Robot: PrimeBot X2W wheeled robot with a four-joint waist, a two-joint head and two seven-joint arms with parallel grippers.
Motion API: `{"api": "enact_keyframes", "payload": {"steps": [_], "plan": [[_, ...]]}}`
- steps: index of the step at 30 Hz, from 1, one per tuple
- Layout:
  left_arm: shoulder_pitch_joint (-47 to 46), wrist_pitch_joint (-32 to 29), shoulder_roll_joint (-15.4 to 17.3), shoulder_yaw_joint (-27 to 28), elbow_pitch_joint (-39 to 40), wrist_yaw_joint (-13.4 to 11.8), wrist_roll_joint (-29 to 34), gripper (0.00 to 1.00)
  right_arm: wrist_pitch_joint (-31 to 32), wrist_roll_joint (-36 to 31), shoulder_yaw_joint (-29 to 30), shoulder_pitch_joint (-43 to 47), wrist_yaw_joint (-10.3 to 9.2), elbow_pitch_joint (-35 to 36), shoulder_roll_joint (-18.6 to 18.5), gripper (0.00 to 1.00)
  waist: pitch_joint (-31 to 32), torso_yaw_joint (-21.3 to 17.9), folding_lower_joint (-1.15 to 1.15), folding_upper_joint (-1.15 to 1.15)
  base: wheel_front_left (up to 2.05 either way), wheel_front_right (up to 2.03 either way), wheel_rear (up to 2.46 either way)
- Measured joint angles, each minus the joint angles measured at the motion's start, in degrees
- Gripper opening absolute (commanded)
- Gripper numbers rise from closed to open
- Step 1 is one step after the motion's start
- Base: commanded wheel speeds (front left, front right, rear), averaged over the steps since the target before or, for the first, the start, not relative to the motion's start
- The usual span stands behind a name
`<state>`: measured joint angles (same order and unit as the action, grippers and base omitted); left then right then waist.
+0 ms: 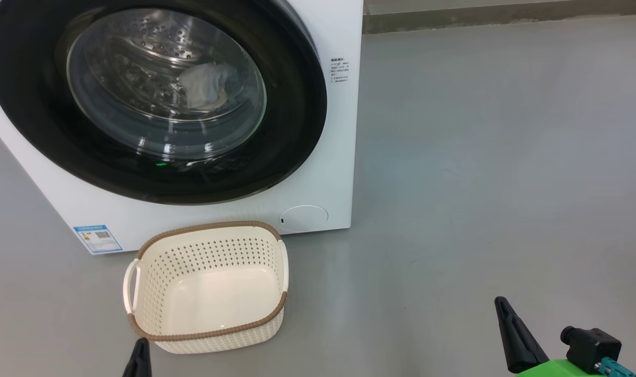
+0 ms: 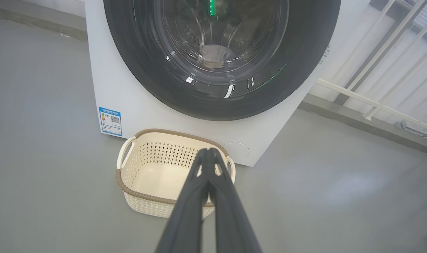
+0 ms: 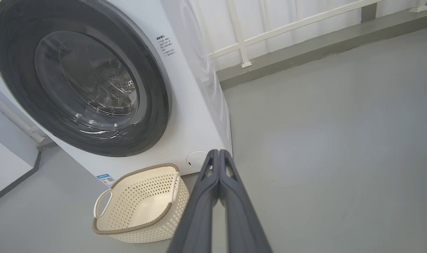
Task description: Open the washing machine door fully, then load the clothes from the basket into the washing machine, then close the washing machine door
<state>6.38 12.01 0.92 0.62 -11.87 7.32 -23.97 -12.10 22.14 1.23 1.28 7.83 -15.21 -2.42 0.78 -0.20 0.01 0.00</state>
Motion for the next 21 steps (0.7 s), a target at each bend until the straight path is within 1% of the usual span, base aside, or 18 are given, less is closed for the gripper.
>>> {"api": "enact_keyframes", "payload": {"steps": [21], "plan": [[-1.81, -3.05, 0.21, 0.35, -0.66, 0.0, -12.74, 0.0, 3.28, 12.63, 1.27, -0.47, 0.0, 0.0, 0.0, 0.0, -0.18, 0.04, 0.0, 0.0, 0.0, 0.0, 0.0]]}}
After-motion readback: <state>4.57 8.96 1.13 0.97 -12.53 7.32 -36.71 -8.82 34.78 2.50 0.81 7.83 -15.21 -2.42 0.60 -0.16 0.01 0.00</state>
